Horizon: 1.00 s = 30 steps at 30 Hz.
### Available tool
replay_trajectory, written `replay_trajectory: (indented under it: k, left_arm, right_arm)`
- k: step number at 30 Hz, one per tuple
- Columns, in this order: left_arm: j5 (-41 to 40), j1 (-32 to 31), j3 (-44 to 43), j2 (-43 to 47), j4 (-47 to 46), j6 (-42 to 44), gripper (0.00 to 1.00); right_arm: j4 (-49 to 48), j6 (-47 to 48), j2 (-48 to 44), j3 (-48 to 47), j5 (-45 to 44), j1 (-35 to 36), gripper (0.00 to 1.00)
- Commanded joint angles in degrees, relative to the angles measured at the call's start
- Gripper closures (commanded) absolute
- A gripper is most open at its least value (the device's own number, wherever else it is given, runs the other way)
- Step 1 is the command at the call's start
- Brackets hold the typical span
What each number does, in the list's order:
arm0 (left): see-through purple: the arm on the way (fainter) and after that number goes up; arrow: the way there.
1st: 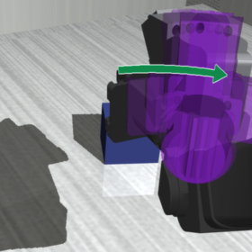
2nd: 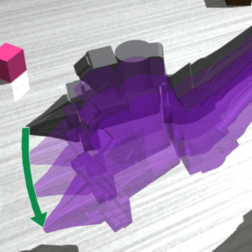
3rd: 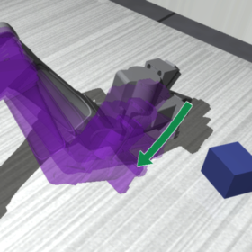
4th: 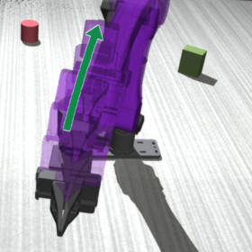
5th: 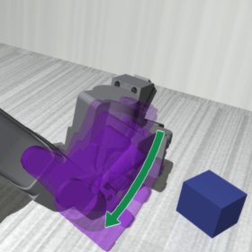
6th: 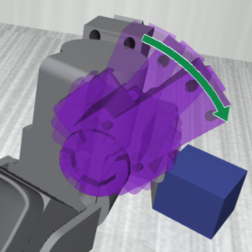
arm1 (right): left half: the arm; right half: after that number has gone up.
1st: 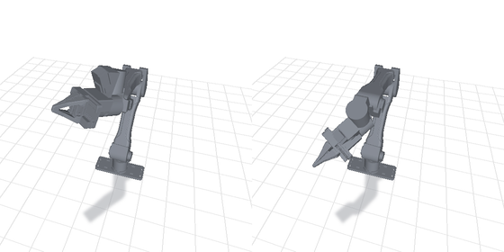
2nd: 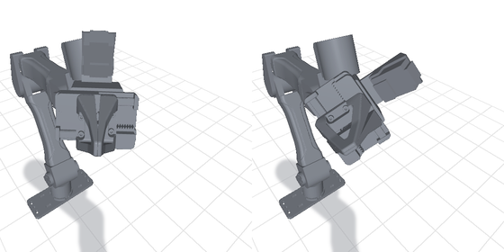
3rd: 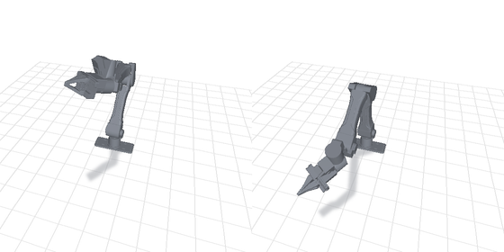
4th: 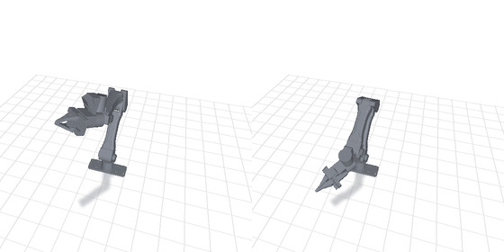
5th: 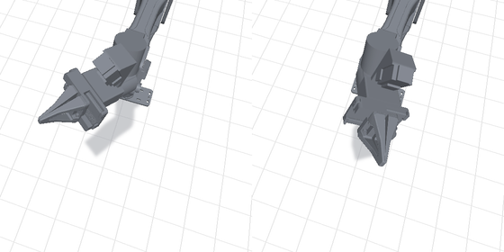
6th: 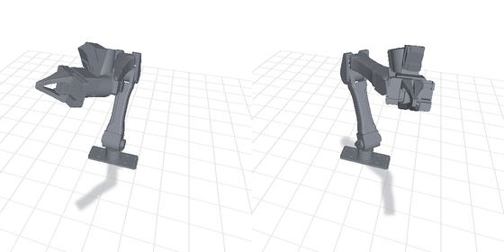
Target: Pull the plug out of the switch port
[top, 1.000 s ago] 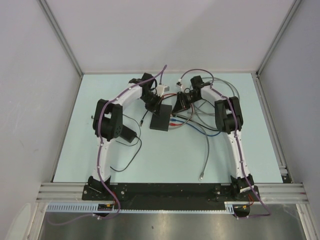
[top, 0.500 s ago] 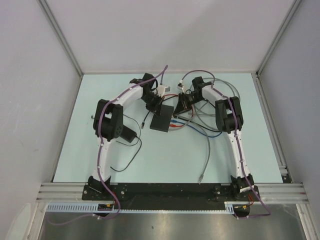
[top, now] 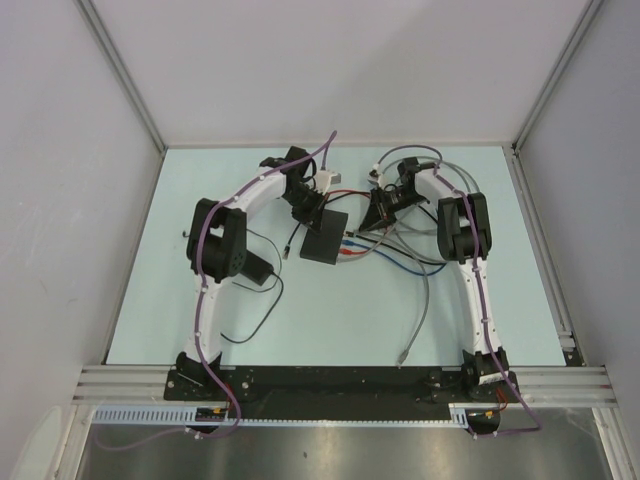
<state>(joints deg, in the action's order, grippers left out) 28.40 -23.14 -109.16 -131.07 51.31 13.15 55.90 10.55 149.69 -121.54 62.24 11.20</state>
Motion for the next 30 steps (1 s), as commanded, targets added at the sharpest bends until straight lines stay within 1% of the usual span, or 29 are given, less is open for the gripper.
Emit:
replay_trajectory:
  k: [1, 2, 3, 4, 7, 8, 11, 12, 13, 14, 15, 16, 19, 20, 21, 23, 24, 25, 26, 27, 29, 30]
  left_arm:
    - [-5.0, -0.2, 1.7, -2.4, 2.0, 2.2, 1.00]
    - [-4.9, -0.2, 1.1, -2.3, 2.0, 2.1, 1.00]
    - [-4.4, -0.2, 0.6, -2.4, 2.0, 2.1, 1.00]
    - [-4.0, -0.2, -0.3, -2.4, 2.1, 2.0, 1.00]
    - [-2.2, -0.2, -1.7, -2.1, 2.5, 1.7, 1.00]
    - [-1.7, 0.0, -2.0, -2.0, 2.6, 1.8, 1.00]
    - [1.7, 0.9, -3.3, -1.8, 3.7, 2.1, 1.00]
    - [2.5, 1.7, -3.6, -1.8, 4.2, 2.3, 1.00]
    - [4.3, 2.0, -5.1, -2.2, 5.0, 2.6, 1.00]
    - [5.1, 2.5, -5.8, -2.8, 6.9, 3.0, 1.00]
    - [5.8, 3.2, -6.2, -3.0, 7.4, 3.3, 1.00]
    - [6.8, 3.4, -6.5, -3.0, 7.8, 3.6, 1.00]
    - [7.2, 3.8, -6.2, -2.8, 7.9, 4.4, 1.00]
    - [7.3, 3.8, -6.2, -2.8, 8.0, 4.6, 1.00]
    - [7.5, 3.8, -6.2, -2.8, 8.0, 4.7, 1.00]
    - [7.9, 3.8, -6.4, -2.7, 7.9, 4.6, 1.00]
    - [8.0, 3.8, -6.5, -2.7, 8.2, 4.7, 1.00]
    - [8.1, 3.8, -6.7, -2.6, 8.4, 4.9, 1.00]
    - [8.0, 3.8, -6.7, -2.5, 8.5, 5.4, 1.00]
    - [7.8, 3.9, -6.7, -2.4, 8.7, 5.7, 1.00]
    - [7.6, 3.9, -6.8, -2.6, 9.4, 6.3, 1.00]
    - [7.5, 3.9, -6.7, -2.7, 9.6, 6.5, 1.00]
  right_arm:
    - [-2.5, -0.1, 1.1, -2.8, -3.9, -1.3, 1.00]
    - [-3.9, -1.5, -0.3, -3.8, -2.7, -1.4, 1.00]
    - [-5.3, -5.7, -1.2, -4.4, -1.4, -1.4, 1.00]
    - [-8.8, -7.6, -2.3, -5.5, 1.0, -1.5, 1.00]
    - [-14.7, -15.1, -6.9, -5.3, 4.1, -1.0, 1.00]
    - [-15.5, -15.8, -8.3, -5.0, 4.6, -0.8, 1.00]
    - [-14.6, -15.2, -13.9, -2.0, 5.0, 0.2, 1.00]
    - [-13.8, -14.1, -17.5, -1.2, 4.8, 0.4, 1.00]
    - [-11.4, -12.8, -19.3, -0.3, 3.7, 0.7, 1.00]
    - [-9.8, -9.2, -21.1, 1.2, 3.0, 0.7, 1.00]
    - [-8.3, -7.6, -24.8, 1.9, 2.2, 0.8, 1.00]
    - [-6.4, -6.5, -26.5, 2.9, 0.8, 0.5, 1.00]
    - [-5.3, -5.6, -33.2, 6.7, -1.8, -0.8, 1.00]
    - [-4.8, -5.5, -34.6, 7.6, -2.8, -2.5, 1.00]
    - [-3.9, -3.0, -35.9, 9.4, -3.8, -3.4, 1.00]
    - [2.3, 2.3, -39.1, 10.5, -6.9, -6.9, 1.00]
    - [5.3, 6.7, -40.4, 13.0, -8.7, -8.8, 1.00]
    - [6.3, 8.0, -41.5, 14.6, -9.2, -10.7, 1.00]
    - [7.5, 9.3, -42.7, 15.6, -9.4, -12.9, 1.00]
    - [8.8, 10.4, -43.0, 16.3, -9.3, -17.3, 1.00]
    - [11.2, 13.0, -42.6, 16.9, -10.0, -21.5, 1.00]
    - [11.5, 13.5, -42.0, 16.8, -10.2, -25.0, 1.00]
